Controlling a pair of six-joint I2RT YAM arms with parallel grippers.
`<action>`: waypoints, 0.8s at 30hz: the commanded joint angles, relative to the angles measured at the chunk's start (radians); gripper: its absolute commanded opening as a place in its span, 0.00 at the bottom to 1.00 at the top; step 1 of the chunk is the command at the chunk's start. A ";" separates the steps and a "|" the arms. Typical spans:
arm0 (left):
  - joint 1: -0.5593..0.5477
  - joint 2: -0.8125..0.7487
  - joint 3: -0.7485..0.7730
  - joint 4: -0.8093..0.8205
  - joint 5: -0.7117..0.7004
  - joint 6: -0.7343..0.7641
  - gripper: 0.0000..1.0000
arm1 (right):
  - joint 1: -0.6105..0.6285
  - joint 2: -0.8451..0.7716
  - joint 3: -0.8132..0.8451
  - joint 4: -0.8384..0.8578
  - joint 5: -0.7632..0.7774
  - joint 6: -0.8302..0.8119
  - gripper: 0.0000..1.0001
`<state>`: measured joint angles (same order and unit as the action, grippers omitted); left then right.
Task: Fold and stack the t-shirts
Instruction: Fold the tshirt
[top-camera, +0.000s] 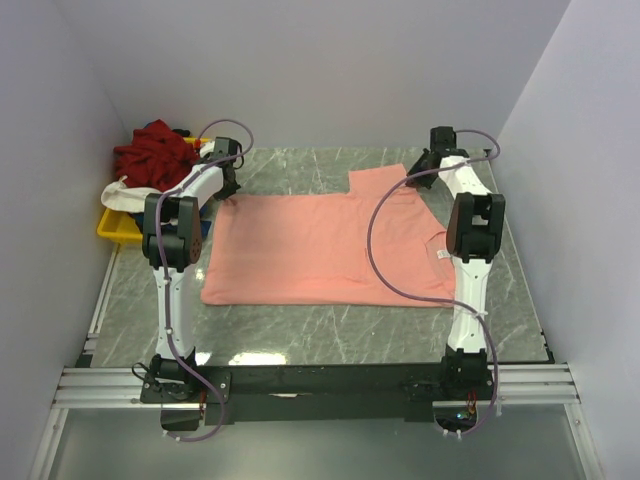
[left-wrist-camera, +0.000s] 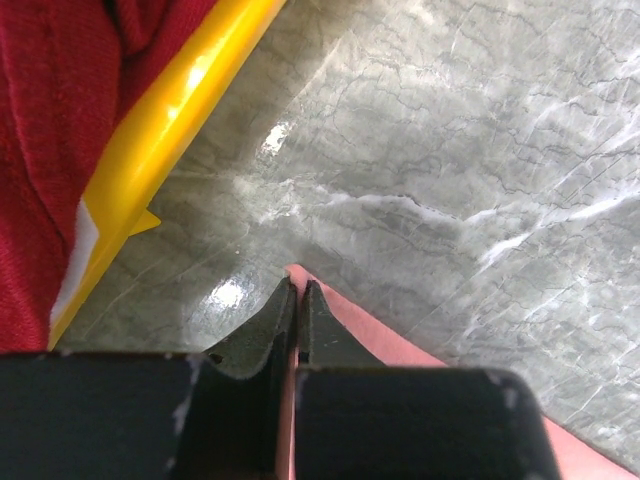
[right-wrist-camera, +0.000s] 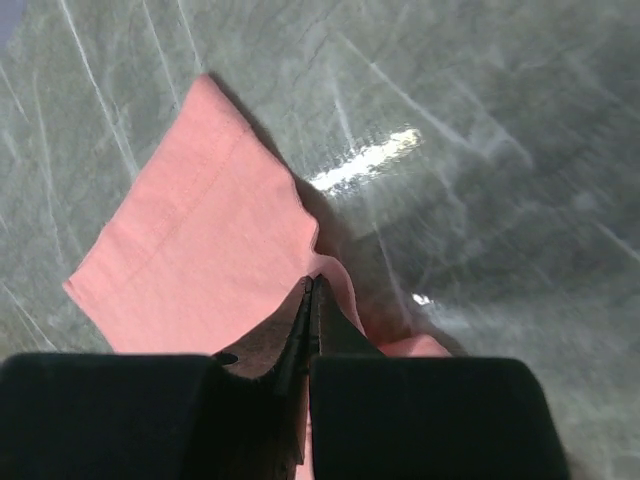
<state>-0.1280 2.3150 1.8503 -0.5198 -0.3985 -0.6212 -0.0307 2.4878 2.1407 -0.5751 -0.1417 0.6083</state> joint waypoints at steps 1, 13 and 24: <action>-0.004 -0.071 0.001 0.013 -0.013 0.005 0.02 | -0.023 -0.119 -0.025 0.067 -0.001 -0.002 0.00; 0.011 -0.198 -0.108 0.121 -0.025 0.005 0.00 | -0.035 -0.286 -0.220 0.152 -0.038 -0.007 0.00; 0.019 -0.264 -0.204 0.135 -0.002 -0.031 0.00 | -0.041 -0.463 -0.505 0.245 -0.047 0.008 0.00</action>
<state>-0.1207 2.1292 1.6764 -0.4068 -0.3992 -0.6312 -0.0574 2.1319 1.6974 -0.4011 -0.1852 0.6094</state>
